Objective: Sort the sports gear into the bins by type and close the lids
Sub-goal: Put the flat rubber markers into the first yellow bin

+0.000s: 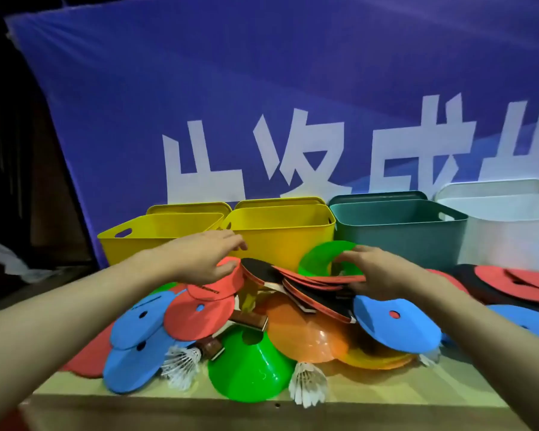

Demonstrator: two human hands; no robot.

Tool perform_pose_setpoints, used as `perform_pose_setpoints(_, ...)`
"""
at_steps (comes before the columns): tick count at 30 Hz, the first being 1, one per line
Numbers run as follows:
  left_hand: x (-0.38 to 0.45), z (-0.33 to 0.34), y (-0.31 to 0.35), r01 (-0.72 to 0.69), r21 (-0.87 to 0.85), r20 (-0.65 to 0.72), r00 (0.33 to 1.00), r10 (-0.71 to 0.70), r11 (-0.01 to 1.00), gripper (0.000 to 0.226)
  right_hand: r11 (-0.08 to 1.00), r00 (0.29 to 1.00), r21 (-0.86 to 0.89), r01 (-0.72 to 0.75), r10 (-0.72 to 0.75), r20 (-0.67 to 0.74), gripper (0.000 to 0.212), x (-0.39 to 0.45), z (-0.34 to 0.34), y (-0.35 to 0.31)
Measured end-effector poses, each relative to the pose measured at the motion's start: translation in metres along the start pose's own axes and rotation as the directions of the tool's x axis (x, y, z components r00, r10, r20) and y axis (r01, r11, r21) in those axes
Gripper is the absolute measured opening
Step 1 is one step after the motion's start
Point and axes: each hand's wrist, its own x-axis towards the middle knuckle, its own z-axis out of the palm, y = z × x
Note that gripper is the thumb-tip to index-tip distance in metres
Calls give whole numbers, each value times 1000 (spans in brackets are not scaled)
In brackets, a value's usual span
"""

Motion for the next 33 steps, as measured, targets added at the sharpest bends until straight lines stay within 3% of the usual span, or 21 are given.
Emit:
perform_pose_setpoints(4, 37, 9, -4, 58, -24, 114, 992, -54, 998, 39, 994, 985, -100, -54, 70, 157, 65, 12, 9, -6)
perform_pose_setpoints(8, 44, 20, -28, 129, 52, 259, 956, -138, 990, 59, 990, 989, -136, -19, 39, 145, 64, 30, 23, -14)
perform_pose_setpoints(13, 3, 54, -40, 276, 211, 592, 727, -347, 938, 131, 990, 998, -140, 4, 5, 61, 35, 45, 36, -21)
perform_pose_setpoints(15, -10, 72, -39, 295, 169, 617, 712, -334, 940, 137, 987, 997, -162, -10, 23, 77, 28, 48, 37, -28)
perform_pose_setpoints(18, -15, 89, -34, 293, 109, 603, 741, -297, 950, 136, 978, 998, -209, -4, 16, 59, 33, 52, 34, -35)
perform_pose_setpoints(22, -11, 84, -32, 297, 83, 586, 758, -287, 951, 119, 981, 990, -171, -88, 68, -121, 39, 52, 23, -31)
perform_pose_setpoints(25, -10, 67, -38, 308, 26, 481, 830, -282, 951, 102, 988, 944, 36, -148, 152, -292, 54, 52, 12, -22)
perform_pose_setpoints(27, -9, 52, -43, 285, -21, 382, 888, -256, 958, 107, 967, 883, 242, -84, 185, -432, 57, 54, 0, -19)
perform_pose_setpoints(30, -6, 30, -40, 248, -218, 183, 960, -210, 944, 117, 887, 791, 458, 62, 236, -565, 32, 63, -26, -26)
perform_pose_setpoints(31, -3, 24, -35, 252, -323, 117, 967, -226, 912, 117, 851, 777, 513, 113, 246, -580, 18, 67, -35, -33)
perform_pose_setpoints(33, 6, 15, -25, 270, -545, 43, 955, -295, 794, 114, 772, 769, 598, 218, 241, -592, 11, 73, -53, -51)
